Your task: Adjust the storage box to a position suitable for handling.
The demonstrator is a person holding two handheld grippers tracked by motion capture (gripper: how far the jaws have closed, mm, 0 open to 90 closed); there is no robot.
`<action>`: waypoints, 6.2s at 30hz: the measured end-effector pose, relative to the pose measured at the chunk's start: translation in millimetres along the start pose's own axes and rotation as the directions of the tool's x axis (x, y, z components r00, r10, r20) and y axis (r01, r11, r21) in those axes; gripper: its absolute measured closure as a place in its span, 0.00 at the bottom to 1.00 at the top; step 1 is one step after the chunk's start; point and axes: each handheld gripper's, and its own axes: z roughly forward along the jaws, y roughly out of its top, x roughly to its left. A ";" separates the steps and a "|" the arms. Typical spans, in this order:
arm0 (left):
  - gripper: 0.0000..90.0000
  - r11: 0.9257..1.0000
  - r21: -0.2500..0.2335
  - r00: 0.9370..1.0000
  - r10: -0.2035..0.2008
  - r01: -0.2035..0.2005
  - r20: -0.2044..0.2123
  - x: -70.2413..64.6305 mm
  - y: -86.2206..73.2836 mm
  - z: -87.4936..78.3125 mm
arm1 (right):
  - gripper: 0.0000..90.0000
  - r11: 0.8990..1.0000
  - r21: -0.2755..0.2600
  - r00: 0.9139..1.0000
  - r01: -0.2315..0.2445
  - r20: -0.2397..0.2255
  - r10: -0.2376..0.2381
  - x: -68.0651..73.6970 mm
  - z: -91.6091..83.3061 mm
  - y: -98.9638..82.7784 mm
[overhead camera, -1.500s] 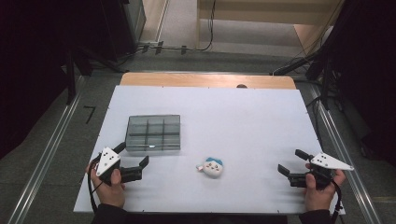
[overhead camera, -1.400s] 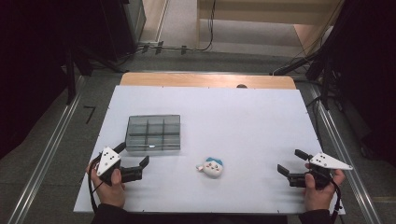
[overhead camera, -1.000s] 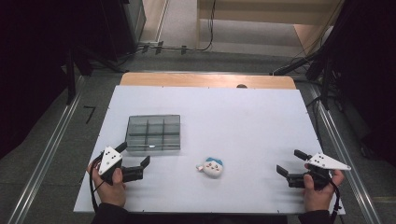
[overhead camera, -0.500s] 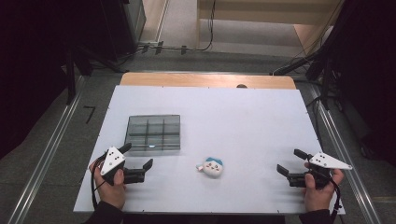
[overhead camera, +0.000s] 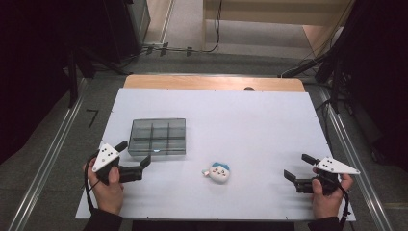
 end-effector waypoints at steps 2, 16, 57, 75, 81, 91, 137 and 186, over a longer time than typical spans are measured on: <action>0.02 1.000 -0.013 1.000 -0.001 0.001 0.001 3.5 8.6 -0.7 | 0.00 1.000 -0.003 1.000 -0.005 -0.003 0.005 -0.7 -0.5 -0.1; 0.03 0.997 0.018 0.997 -0.078 0.078 -0.004 42.8 33.3 22.9 | 0.00 1.000 -0.003 1.000 -0.010 -0.017 0.009 -2.2 -0.1 0.0; 1.00 0.917 0.274 0.957 -0.271 0.290 -0.106 109.4 -3.0 70.0 | 0.00 1.000 0.024 1.000 0.011 -0.007 -0.010 1.9 1.7 0.1; 1.00 0.916 0.272 0.955 -0.273 0.294 -0.111 106.3 -3.3 74.3 | 0.00 1.000 0.024 1.000 0.010 -0.005 -0.010 2.0 1.7 0.1; 1.00 0.921 0.269 0.959 -0.258 0.281 -0.116 105.4 -3.2 75.3 | 0.00 0.999 0.027 1.000 0.016 -0.004 -0.016 2.2 2.1 0.2; 1.00 0.930 0.262 0.965 -0.236 0.259 -0.118 101.5 -2.8 79.5 | 0.00 0.999 0.029 1.000 0.023 -0.003 -0.023 2.2 2.7 0.3; 1.00 0.948 0.254 0.981 -0.181 0.192 -0.067 82.1 3.1 93.8 | 0.00 0.999 0.036 1.000 0.028 0.004 -0.028 3.5 3.1 0.4; 1.00 0.947 0.293 0.985 -0.158 0.131 0.071 36.9 3.7 118.8 | 0.00 0.999 0.041 1.000 0.031 0.003 -0.031 4.0 3.5 0.6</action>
